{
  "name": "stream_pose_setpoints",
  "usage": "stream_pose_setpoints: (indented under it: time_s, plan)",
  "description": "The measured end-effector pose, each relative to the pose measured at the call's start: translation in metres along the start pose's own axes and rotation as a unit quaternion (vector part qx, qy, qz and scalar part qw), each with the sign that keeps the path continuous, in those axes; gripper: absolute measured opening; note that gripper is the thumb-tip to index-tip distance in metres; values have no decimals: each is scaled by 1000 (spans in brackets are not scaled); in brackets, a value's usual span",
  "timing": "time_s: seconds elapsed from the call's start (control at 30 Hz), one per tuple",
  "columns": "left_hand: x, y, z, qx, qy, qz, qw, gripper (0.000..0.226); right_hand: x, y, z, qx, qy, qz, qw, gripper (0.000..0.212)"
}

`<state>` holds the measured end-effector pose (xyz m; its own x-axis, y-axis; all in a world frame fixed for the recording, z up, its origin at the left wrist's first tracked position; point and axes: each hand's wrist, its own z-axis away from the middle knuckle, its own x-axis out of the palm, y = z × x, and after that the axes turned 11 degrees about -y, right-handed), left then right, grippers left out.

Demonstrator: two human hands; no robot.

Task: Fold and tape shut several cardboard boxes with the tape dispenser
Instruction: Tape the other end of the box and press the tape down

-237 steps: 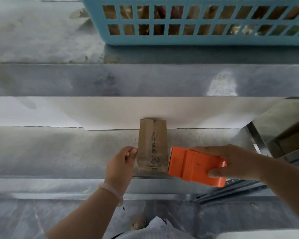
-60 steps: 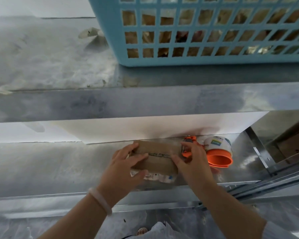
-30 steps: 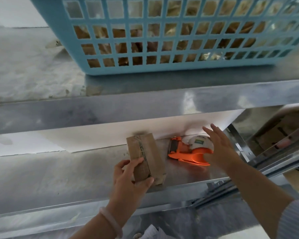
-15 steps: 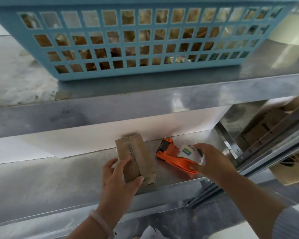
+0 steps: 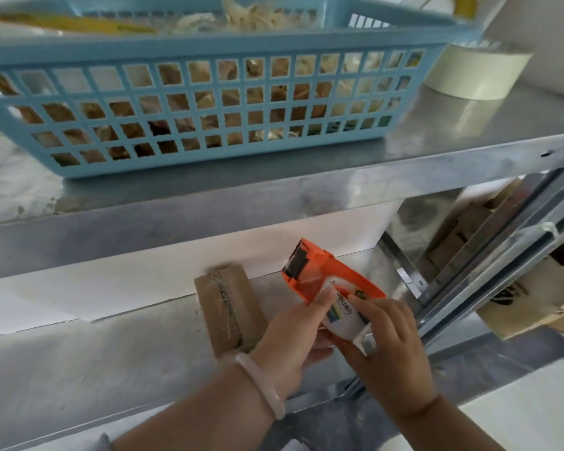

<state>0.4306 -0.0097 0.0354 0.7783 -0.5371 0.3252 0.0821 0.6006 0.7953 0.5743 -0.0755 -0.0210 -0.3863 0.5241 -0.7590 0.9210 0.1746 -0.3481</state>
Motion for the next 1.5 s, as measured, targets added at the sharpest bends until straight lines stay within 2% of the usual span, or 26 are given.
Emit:
stream_pose_setpoints:
  time_s: [0.13, 0.23, 0.27, 0.33, 0.37, 0.4, 0.43, 0.47, 0.53, 0.57, 0.6, 0.67, 0.77, 0.8, 0.83, 0.9, 0.97, 1.03, 1.1, 1.17, 1.23, 1.3, 1.4, 1.5]
  plan:
    - [0, 2, -5, 1, 15, 48, 999, 42, -2, -8, 6, -40, -33, -19, 998, 48]
    - [-8, 6, -6, 13, 23, 17, 1000, 37, -15, -12, 9, -60, -52, -65, 995, 42]
    - [-11, 6, -6, 11, 23, 13, 1000, 36, -20, -13, 8, -35, -38, -83, 995, 37]
    - [-15, 6, -4, 3, 17, 24, 1000, 34, -31, -15, 0, 114, 10, -138, 984, 29]
    - [-17, 5, -3, 0, 8, 28, 1000, 34, -36, -17, -9, 220, 5, -200, 955, 26]
    - [-18, 5, -2, -3, -5, 28, 1000, 35, -40, -17, -18, 311, -39, -281, 907, 27]
    - [-18, 5, 0, -4, -21, 33, 999, 36, -42, -17, -26, 366, -106, -372, 846, 28]
    - [-18, 5, 1, -4, -36, 38, 999, 38, -41, -13, -31, 400, -165, -480, 763, 28]
    - [-19, 5, 4, -3, -61, 49, 997, 41, -40, -16, -38, 412, -203, -651, 604, 31]
    - [-20, 6, 5, -3, -68, 57, 996, 42, -39, -20, -38, 398, -210, -698, 557, 38]
    - [-22, 7, 6, -3, -73, 61, 995, 42, -35, -22, -37, 370, -216, -730, 532, 42]
    - [-27, 10, 8, -1, -83, 54, 995, 42, -28, -24, -33, 341, -205, -753, 523, 45]
    - [-38, 14, 10, 9, -91, 8, 996, 40, -23, -21, -28, 307, -191, -794, 489, 38]
    - [-41, 14, 9, 16, -83, -11, 996, 37, -23, -19, -27, 297, -183, -800, 487, 34]
    - [-45, 15, 8, 28, -68, -28, 997, 33, -22, -16, -27, 288, -177, -804, 490, 40]
    - [-51, 20, 6, 64, -35, -5, 997, 30, -27, -13, -30, 270, -182, -794, 513, 74]
    - [-56, 30, 5, 82, -36, 84, 992, 32, -30, -8, -33, 260, -215, -744, 577, 92]
    - [-61, 40, 10, 75, -57, 127, 987, 39, -34, -7, -36, 243, -277, -656, 659, 98]
    - [-65, 46, 17, 59, -66, 108, 990, 38, -40, -10, -39, 203, -311, -569, 734, 89]
    - [-68, 48, 22, 54, -60, 80, 993, 27, -48, -15, -42, 165, -324, -482, 797, 81]
    - [-69, 47, 26, 60, -45, 57, 996, 20, -54, -18, -45, 125, -349, -395, 841, 81]
    - [-71, 46, 29, 68, -29, 26, 997, 21, -57, -19, -46, 94, -375, -328, 862, 88]
    - [-71, 45, 36, 90, 19, -49, 995, 17, -55, -19, -48, 59, -399, -274, 873, 92]
    - [-75, 44, 40, 153, 99, -195, 964, 17, -50, -17, -47, 39, -408, -255, 876, 92]
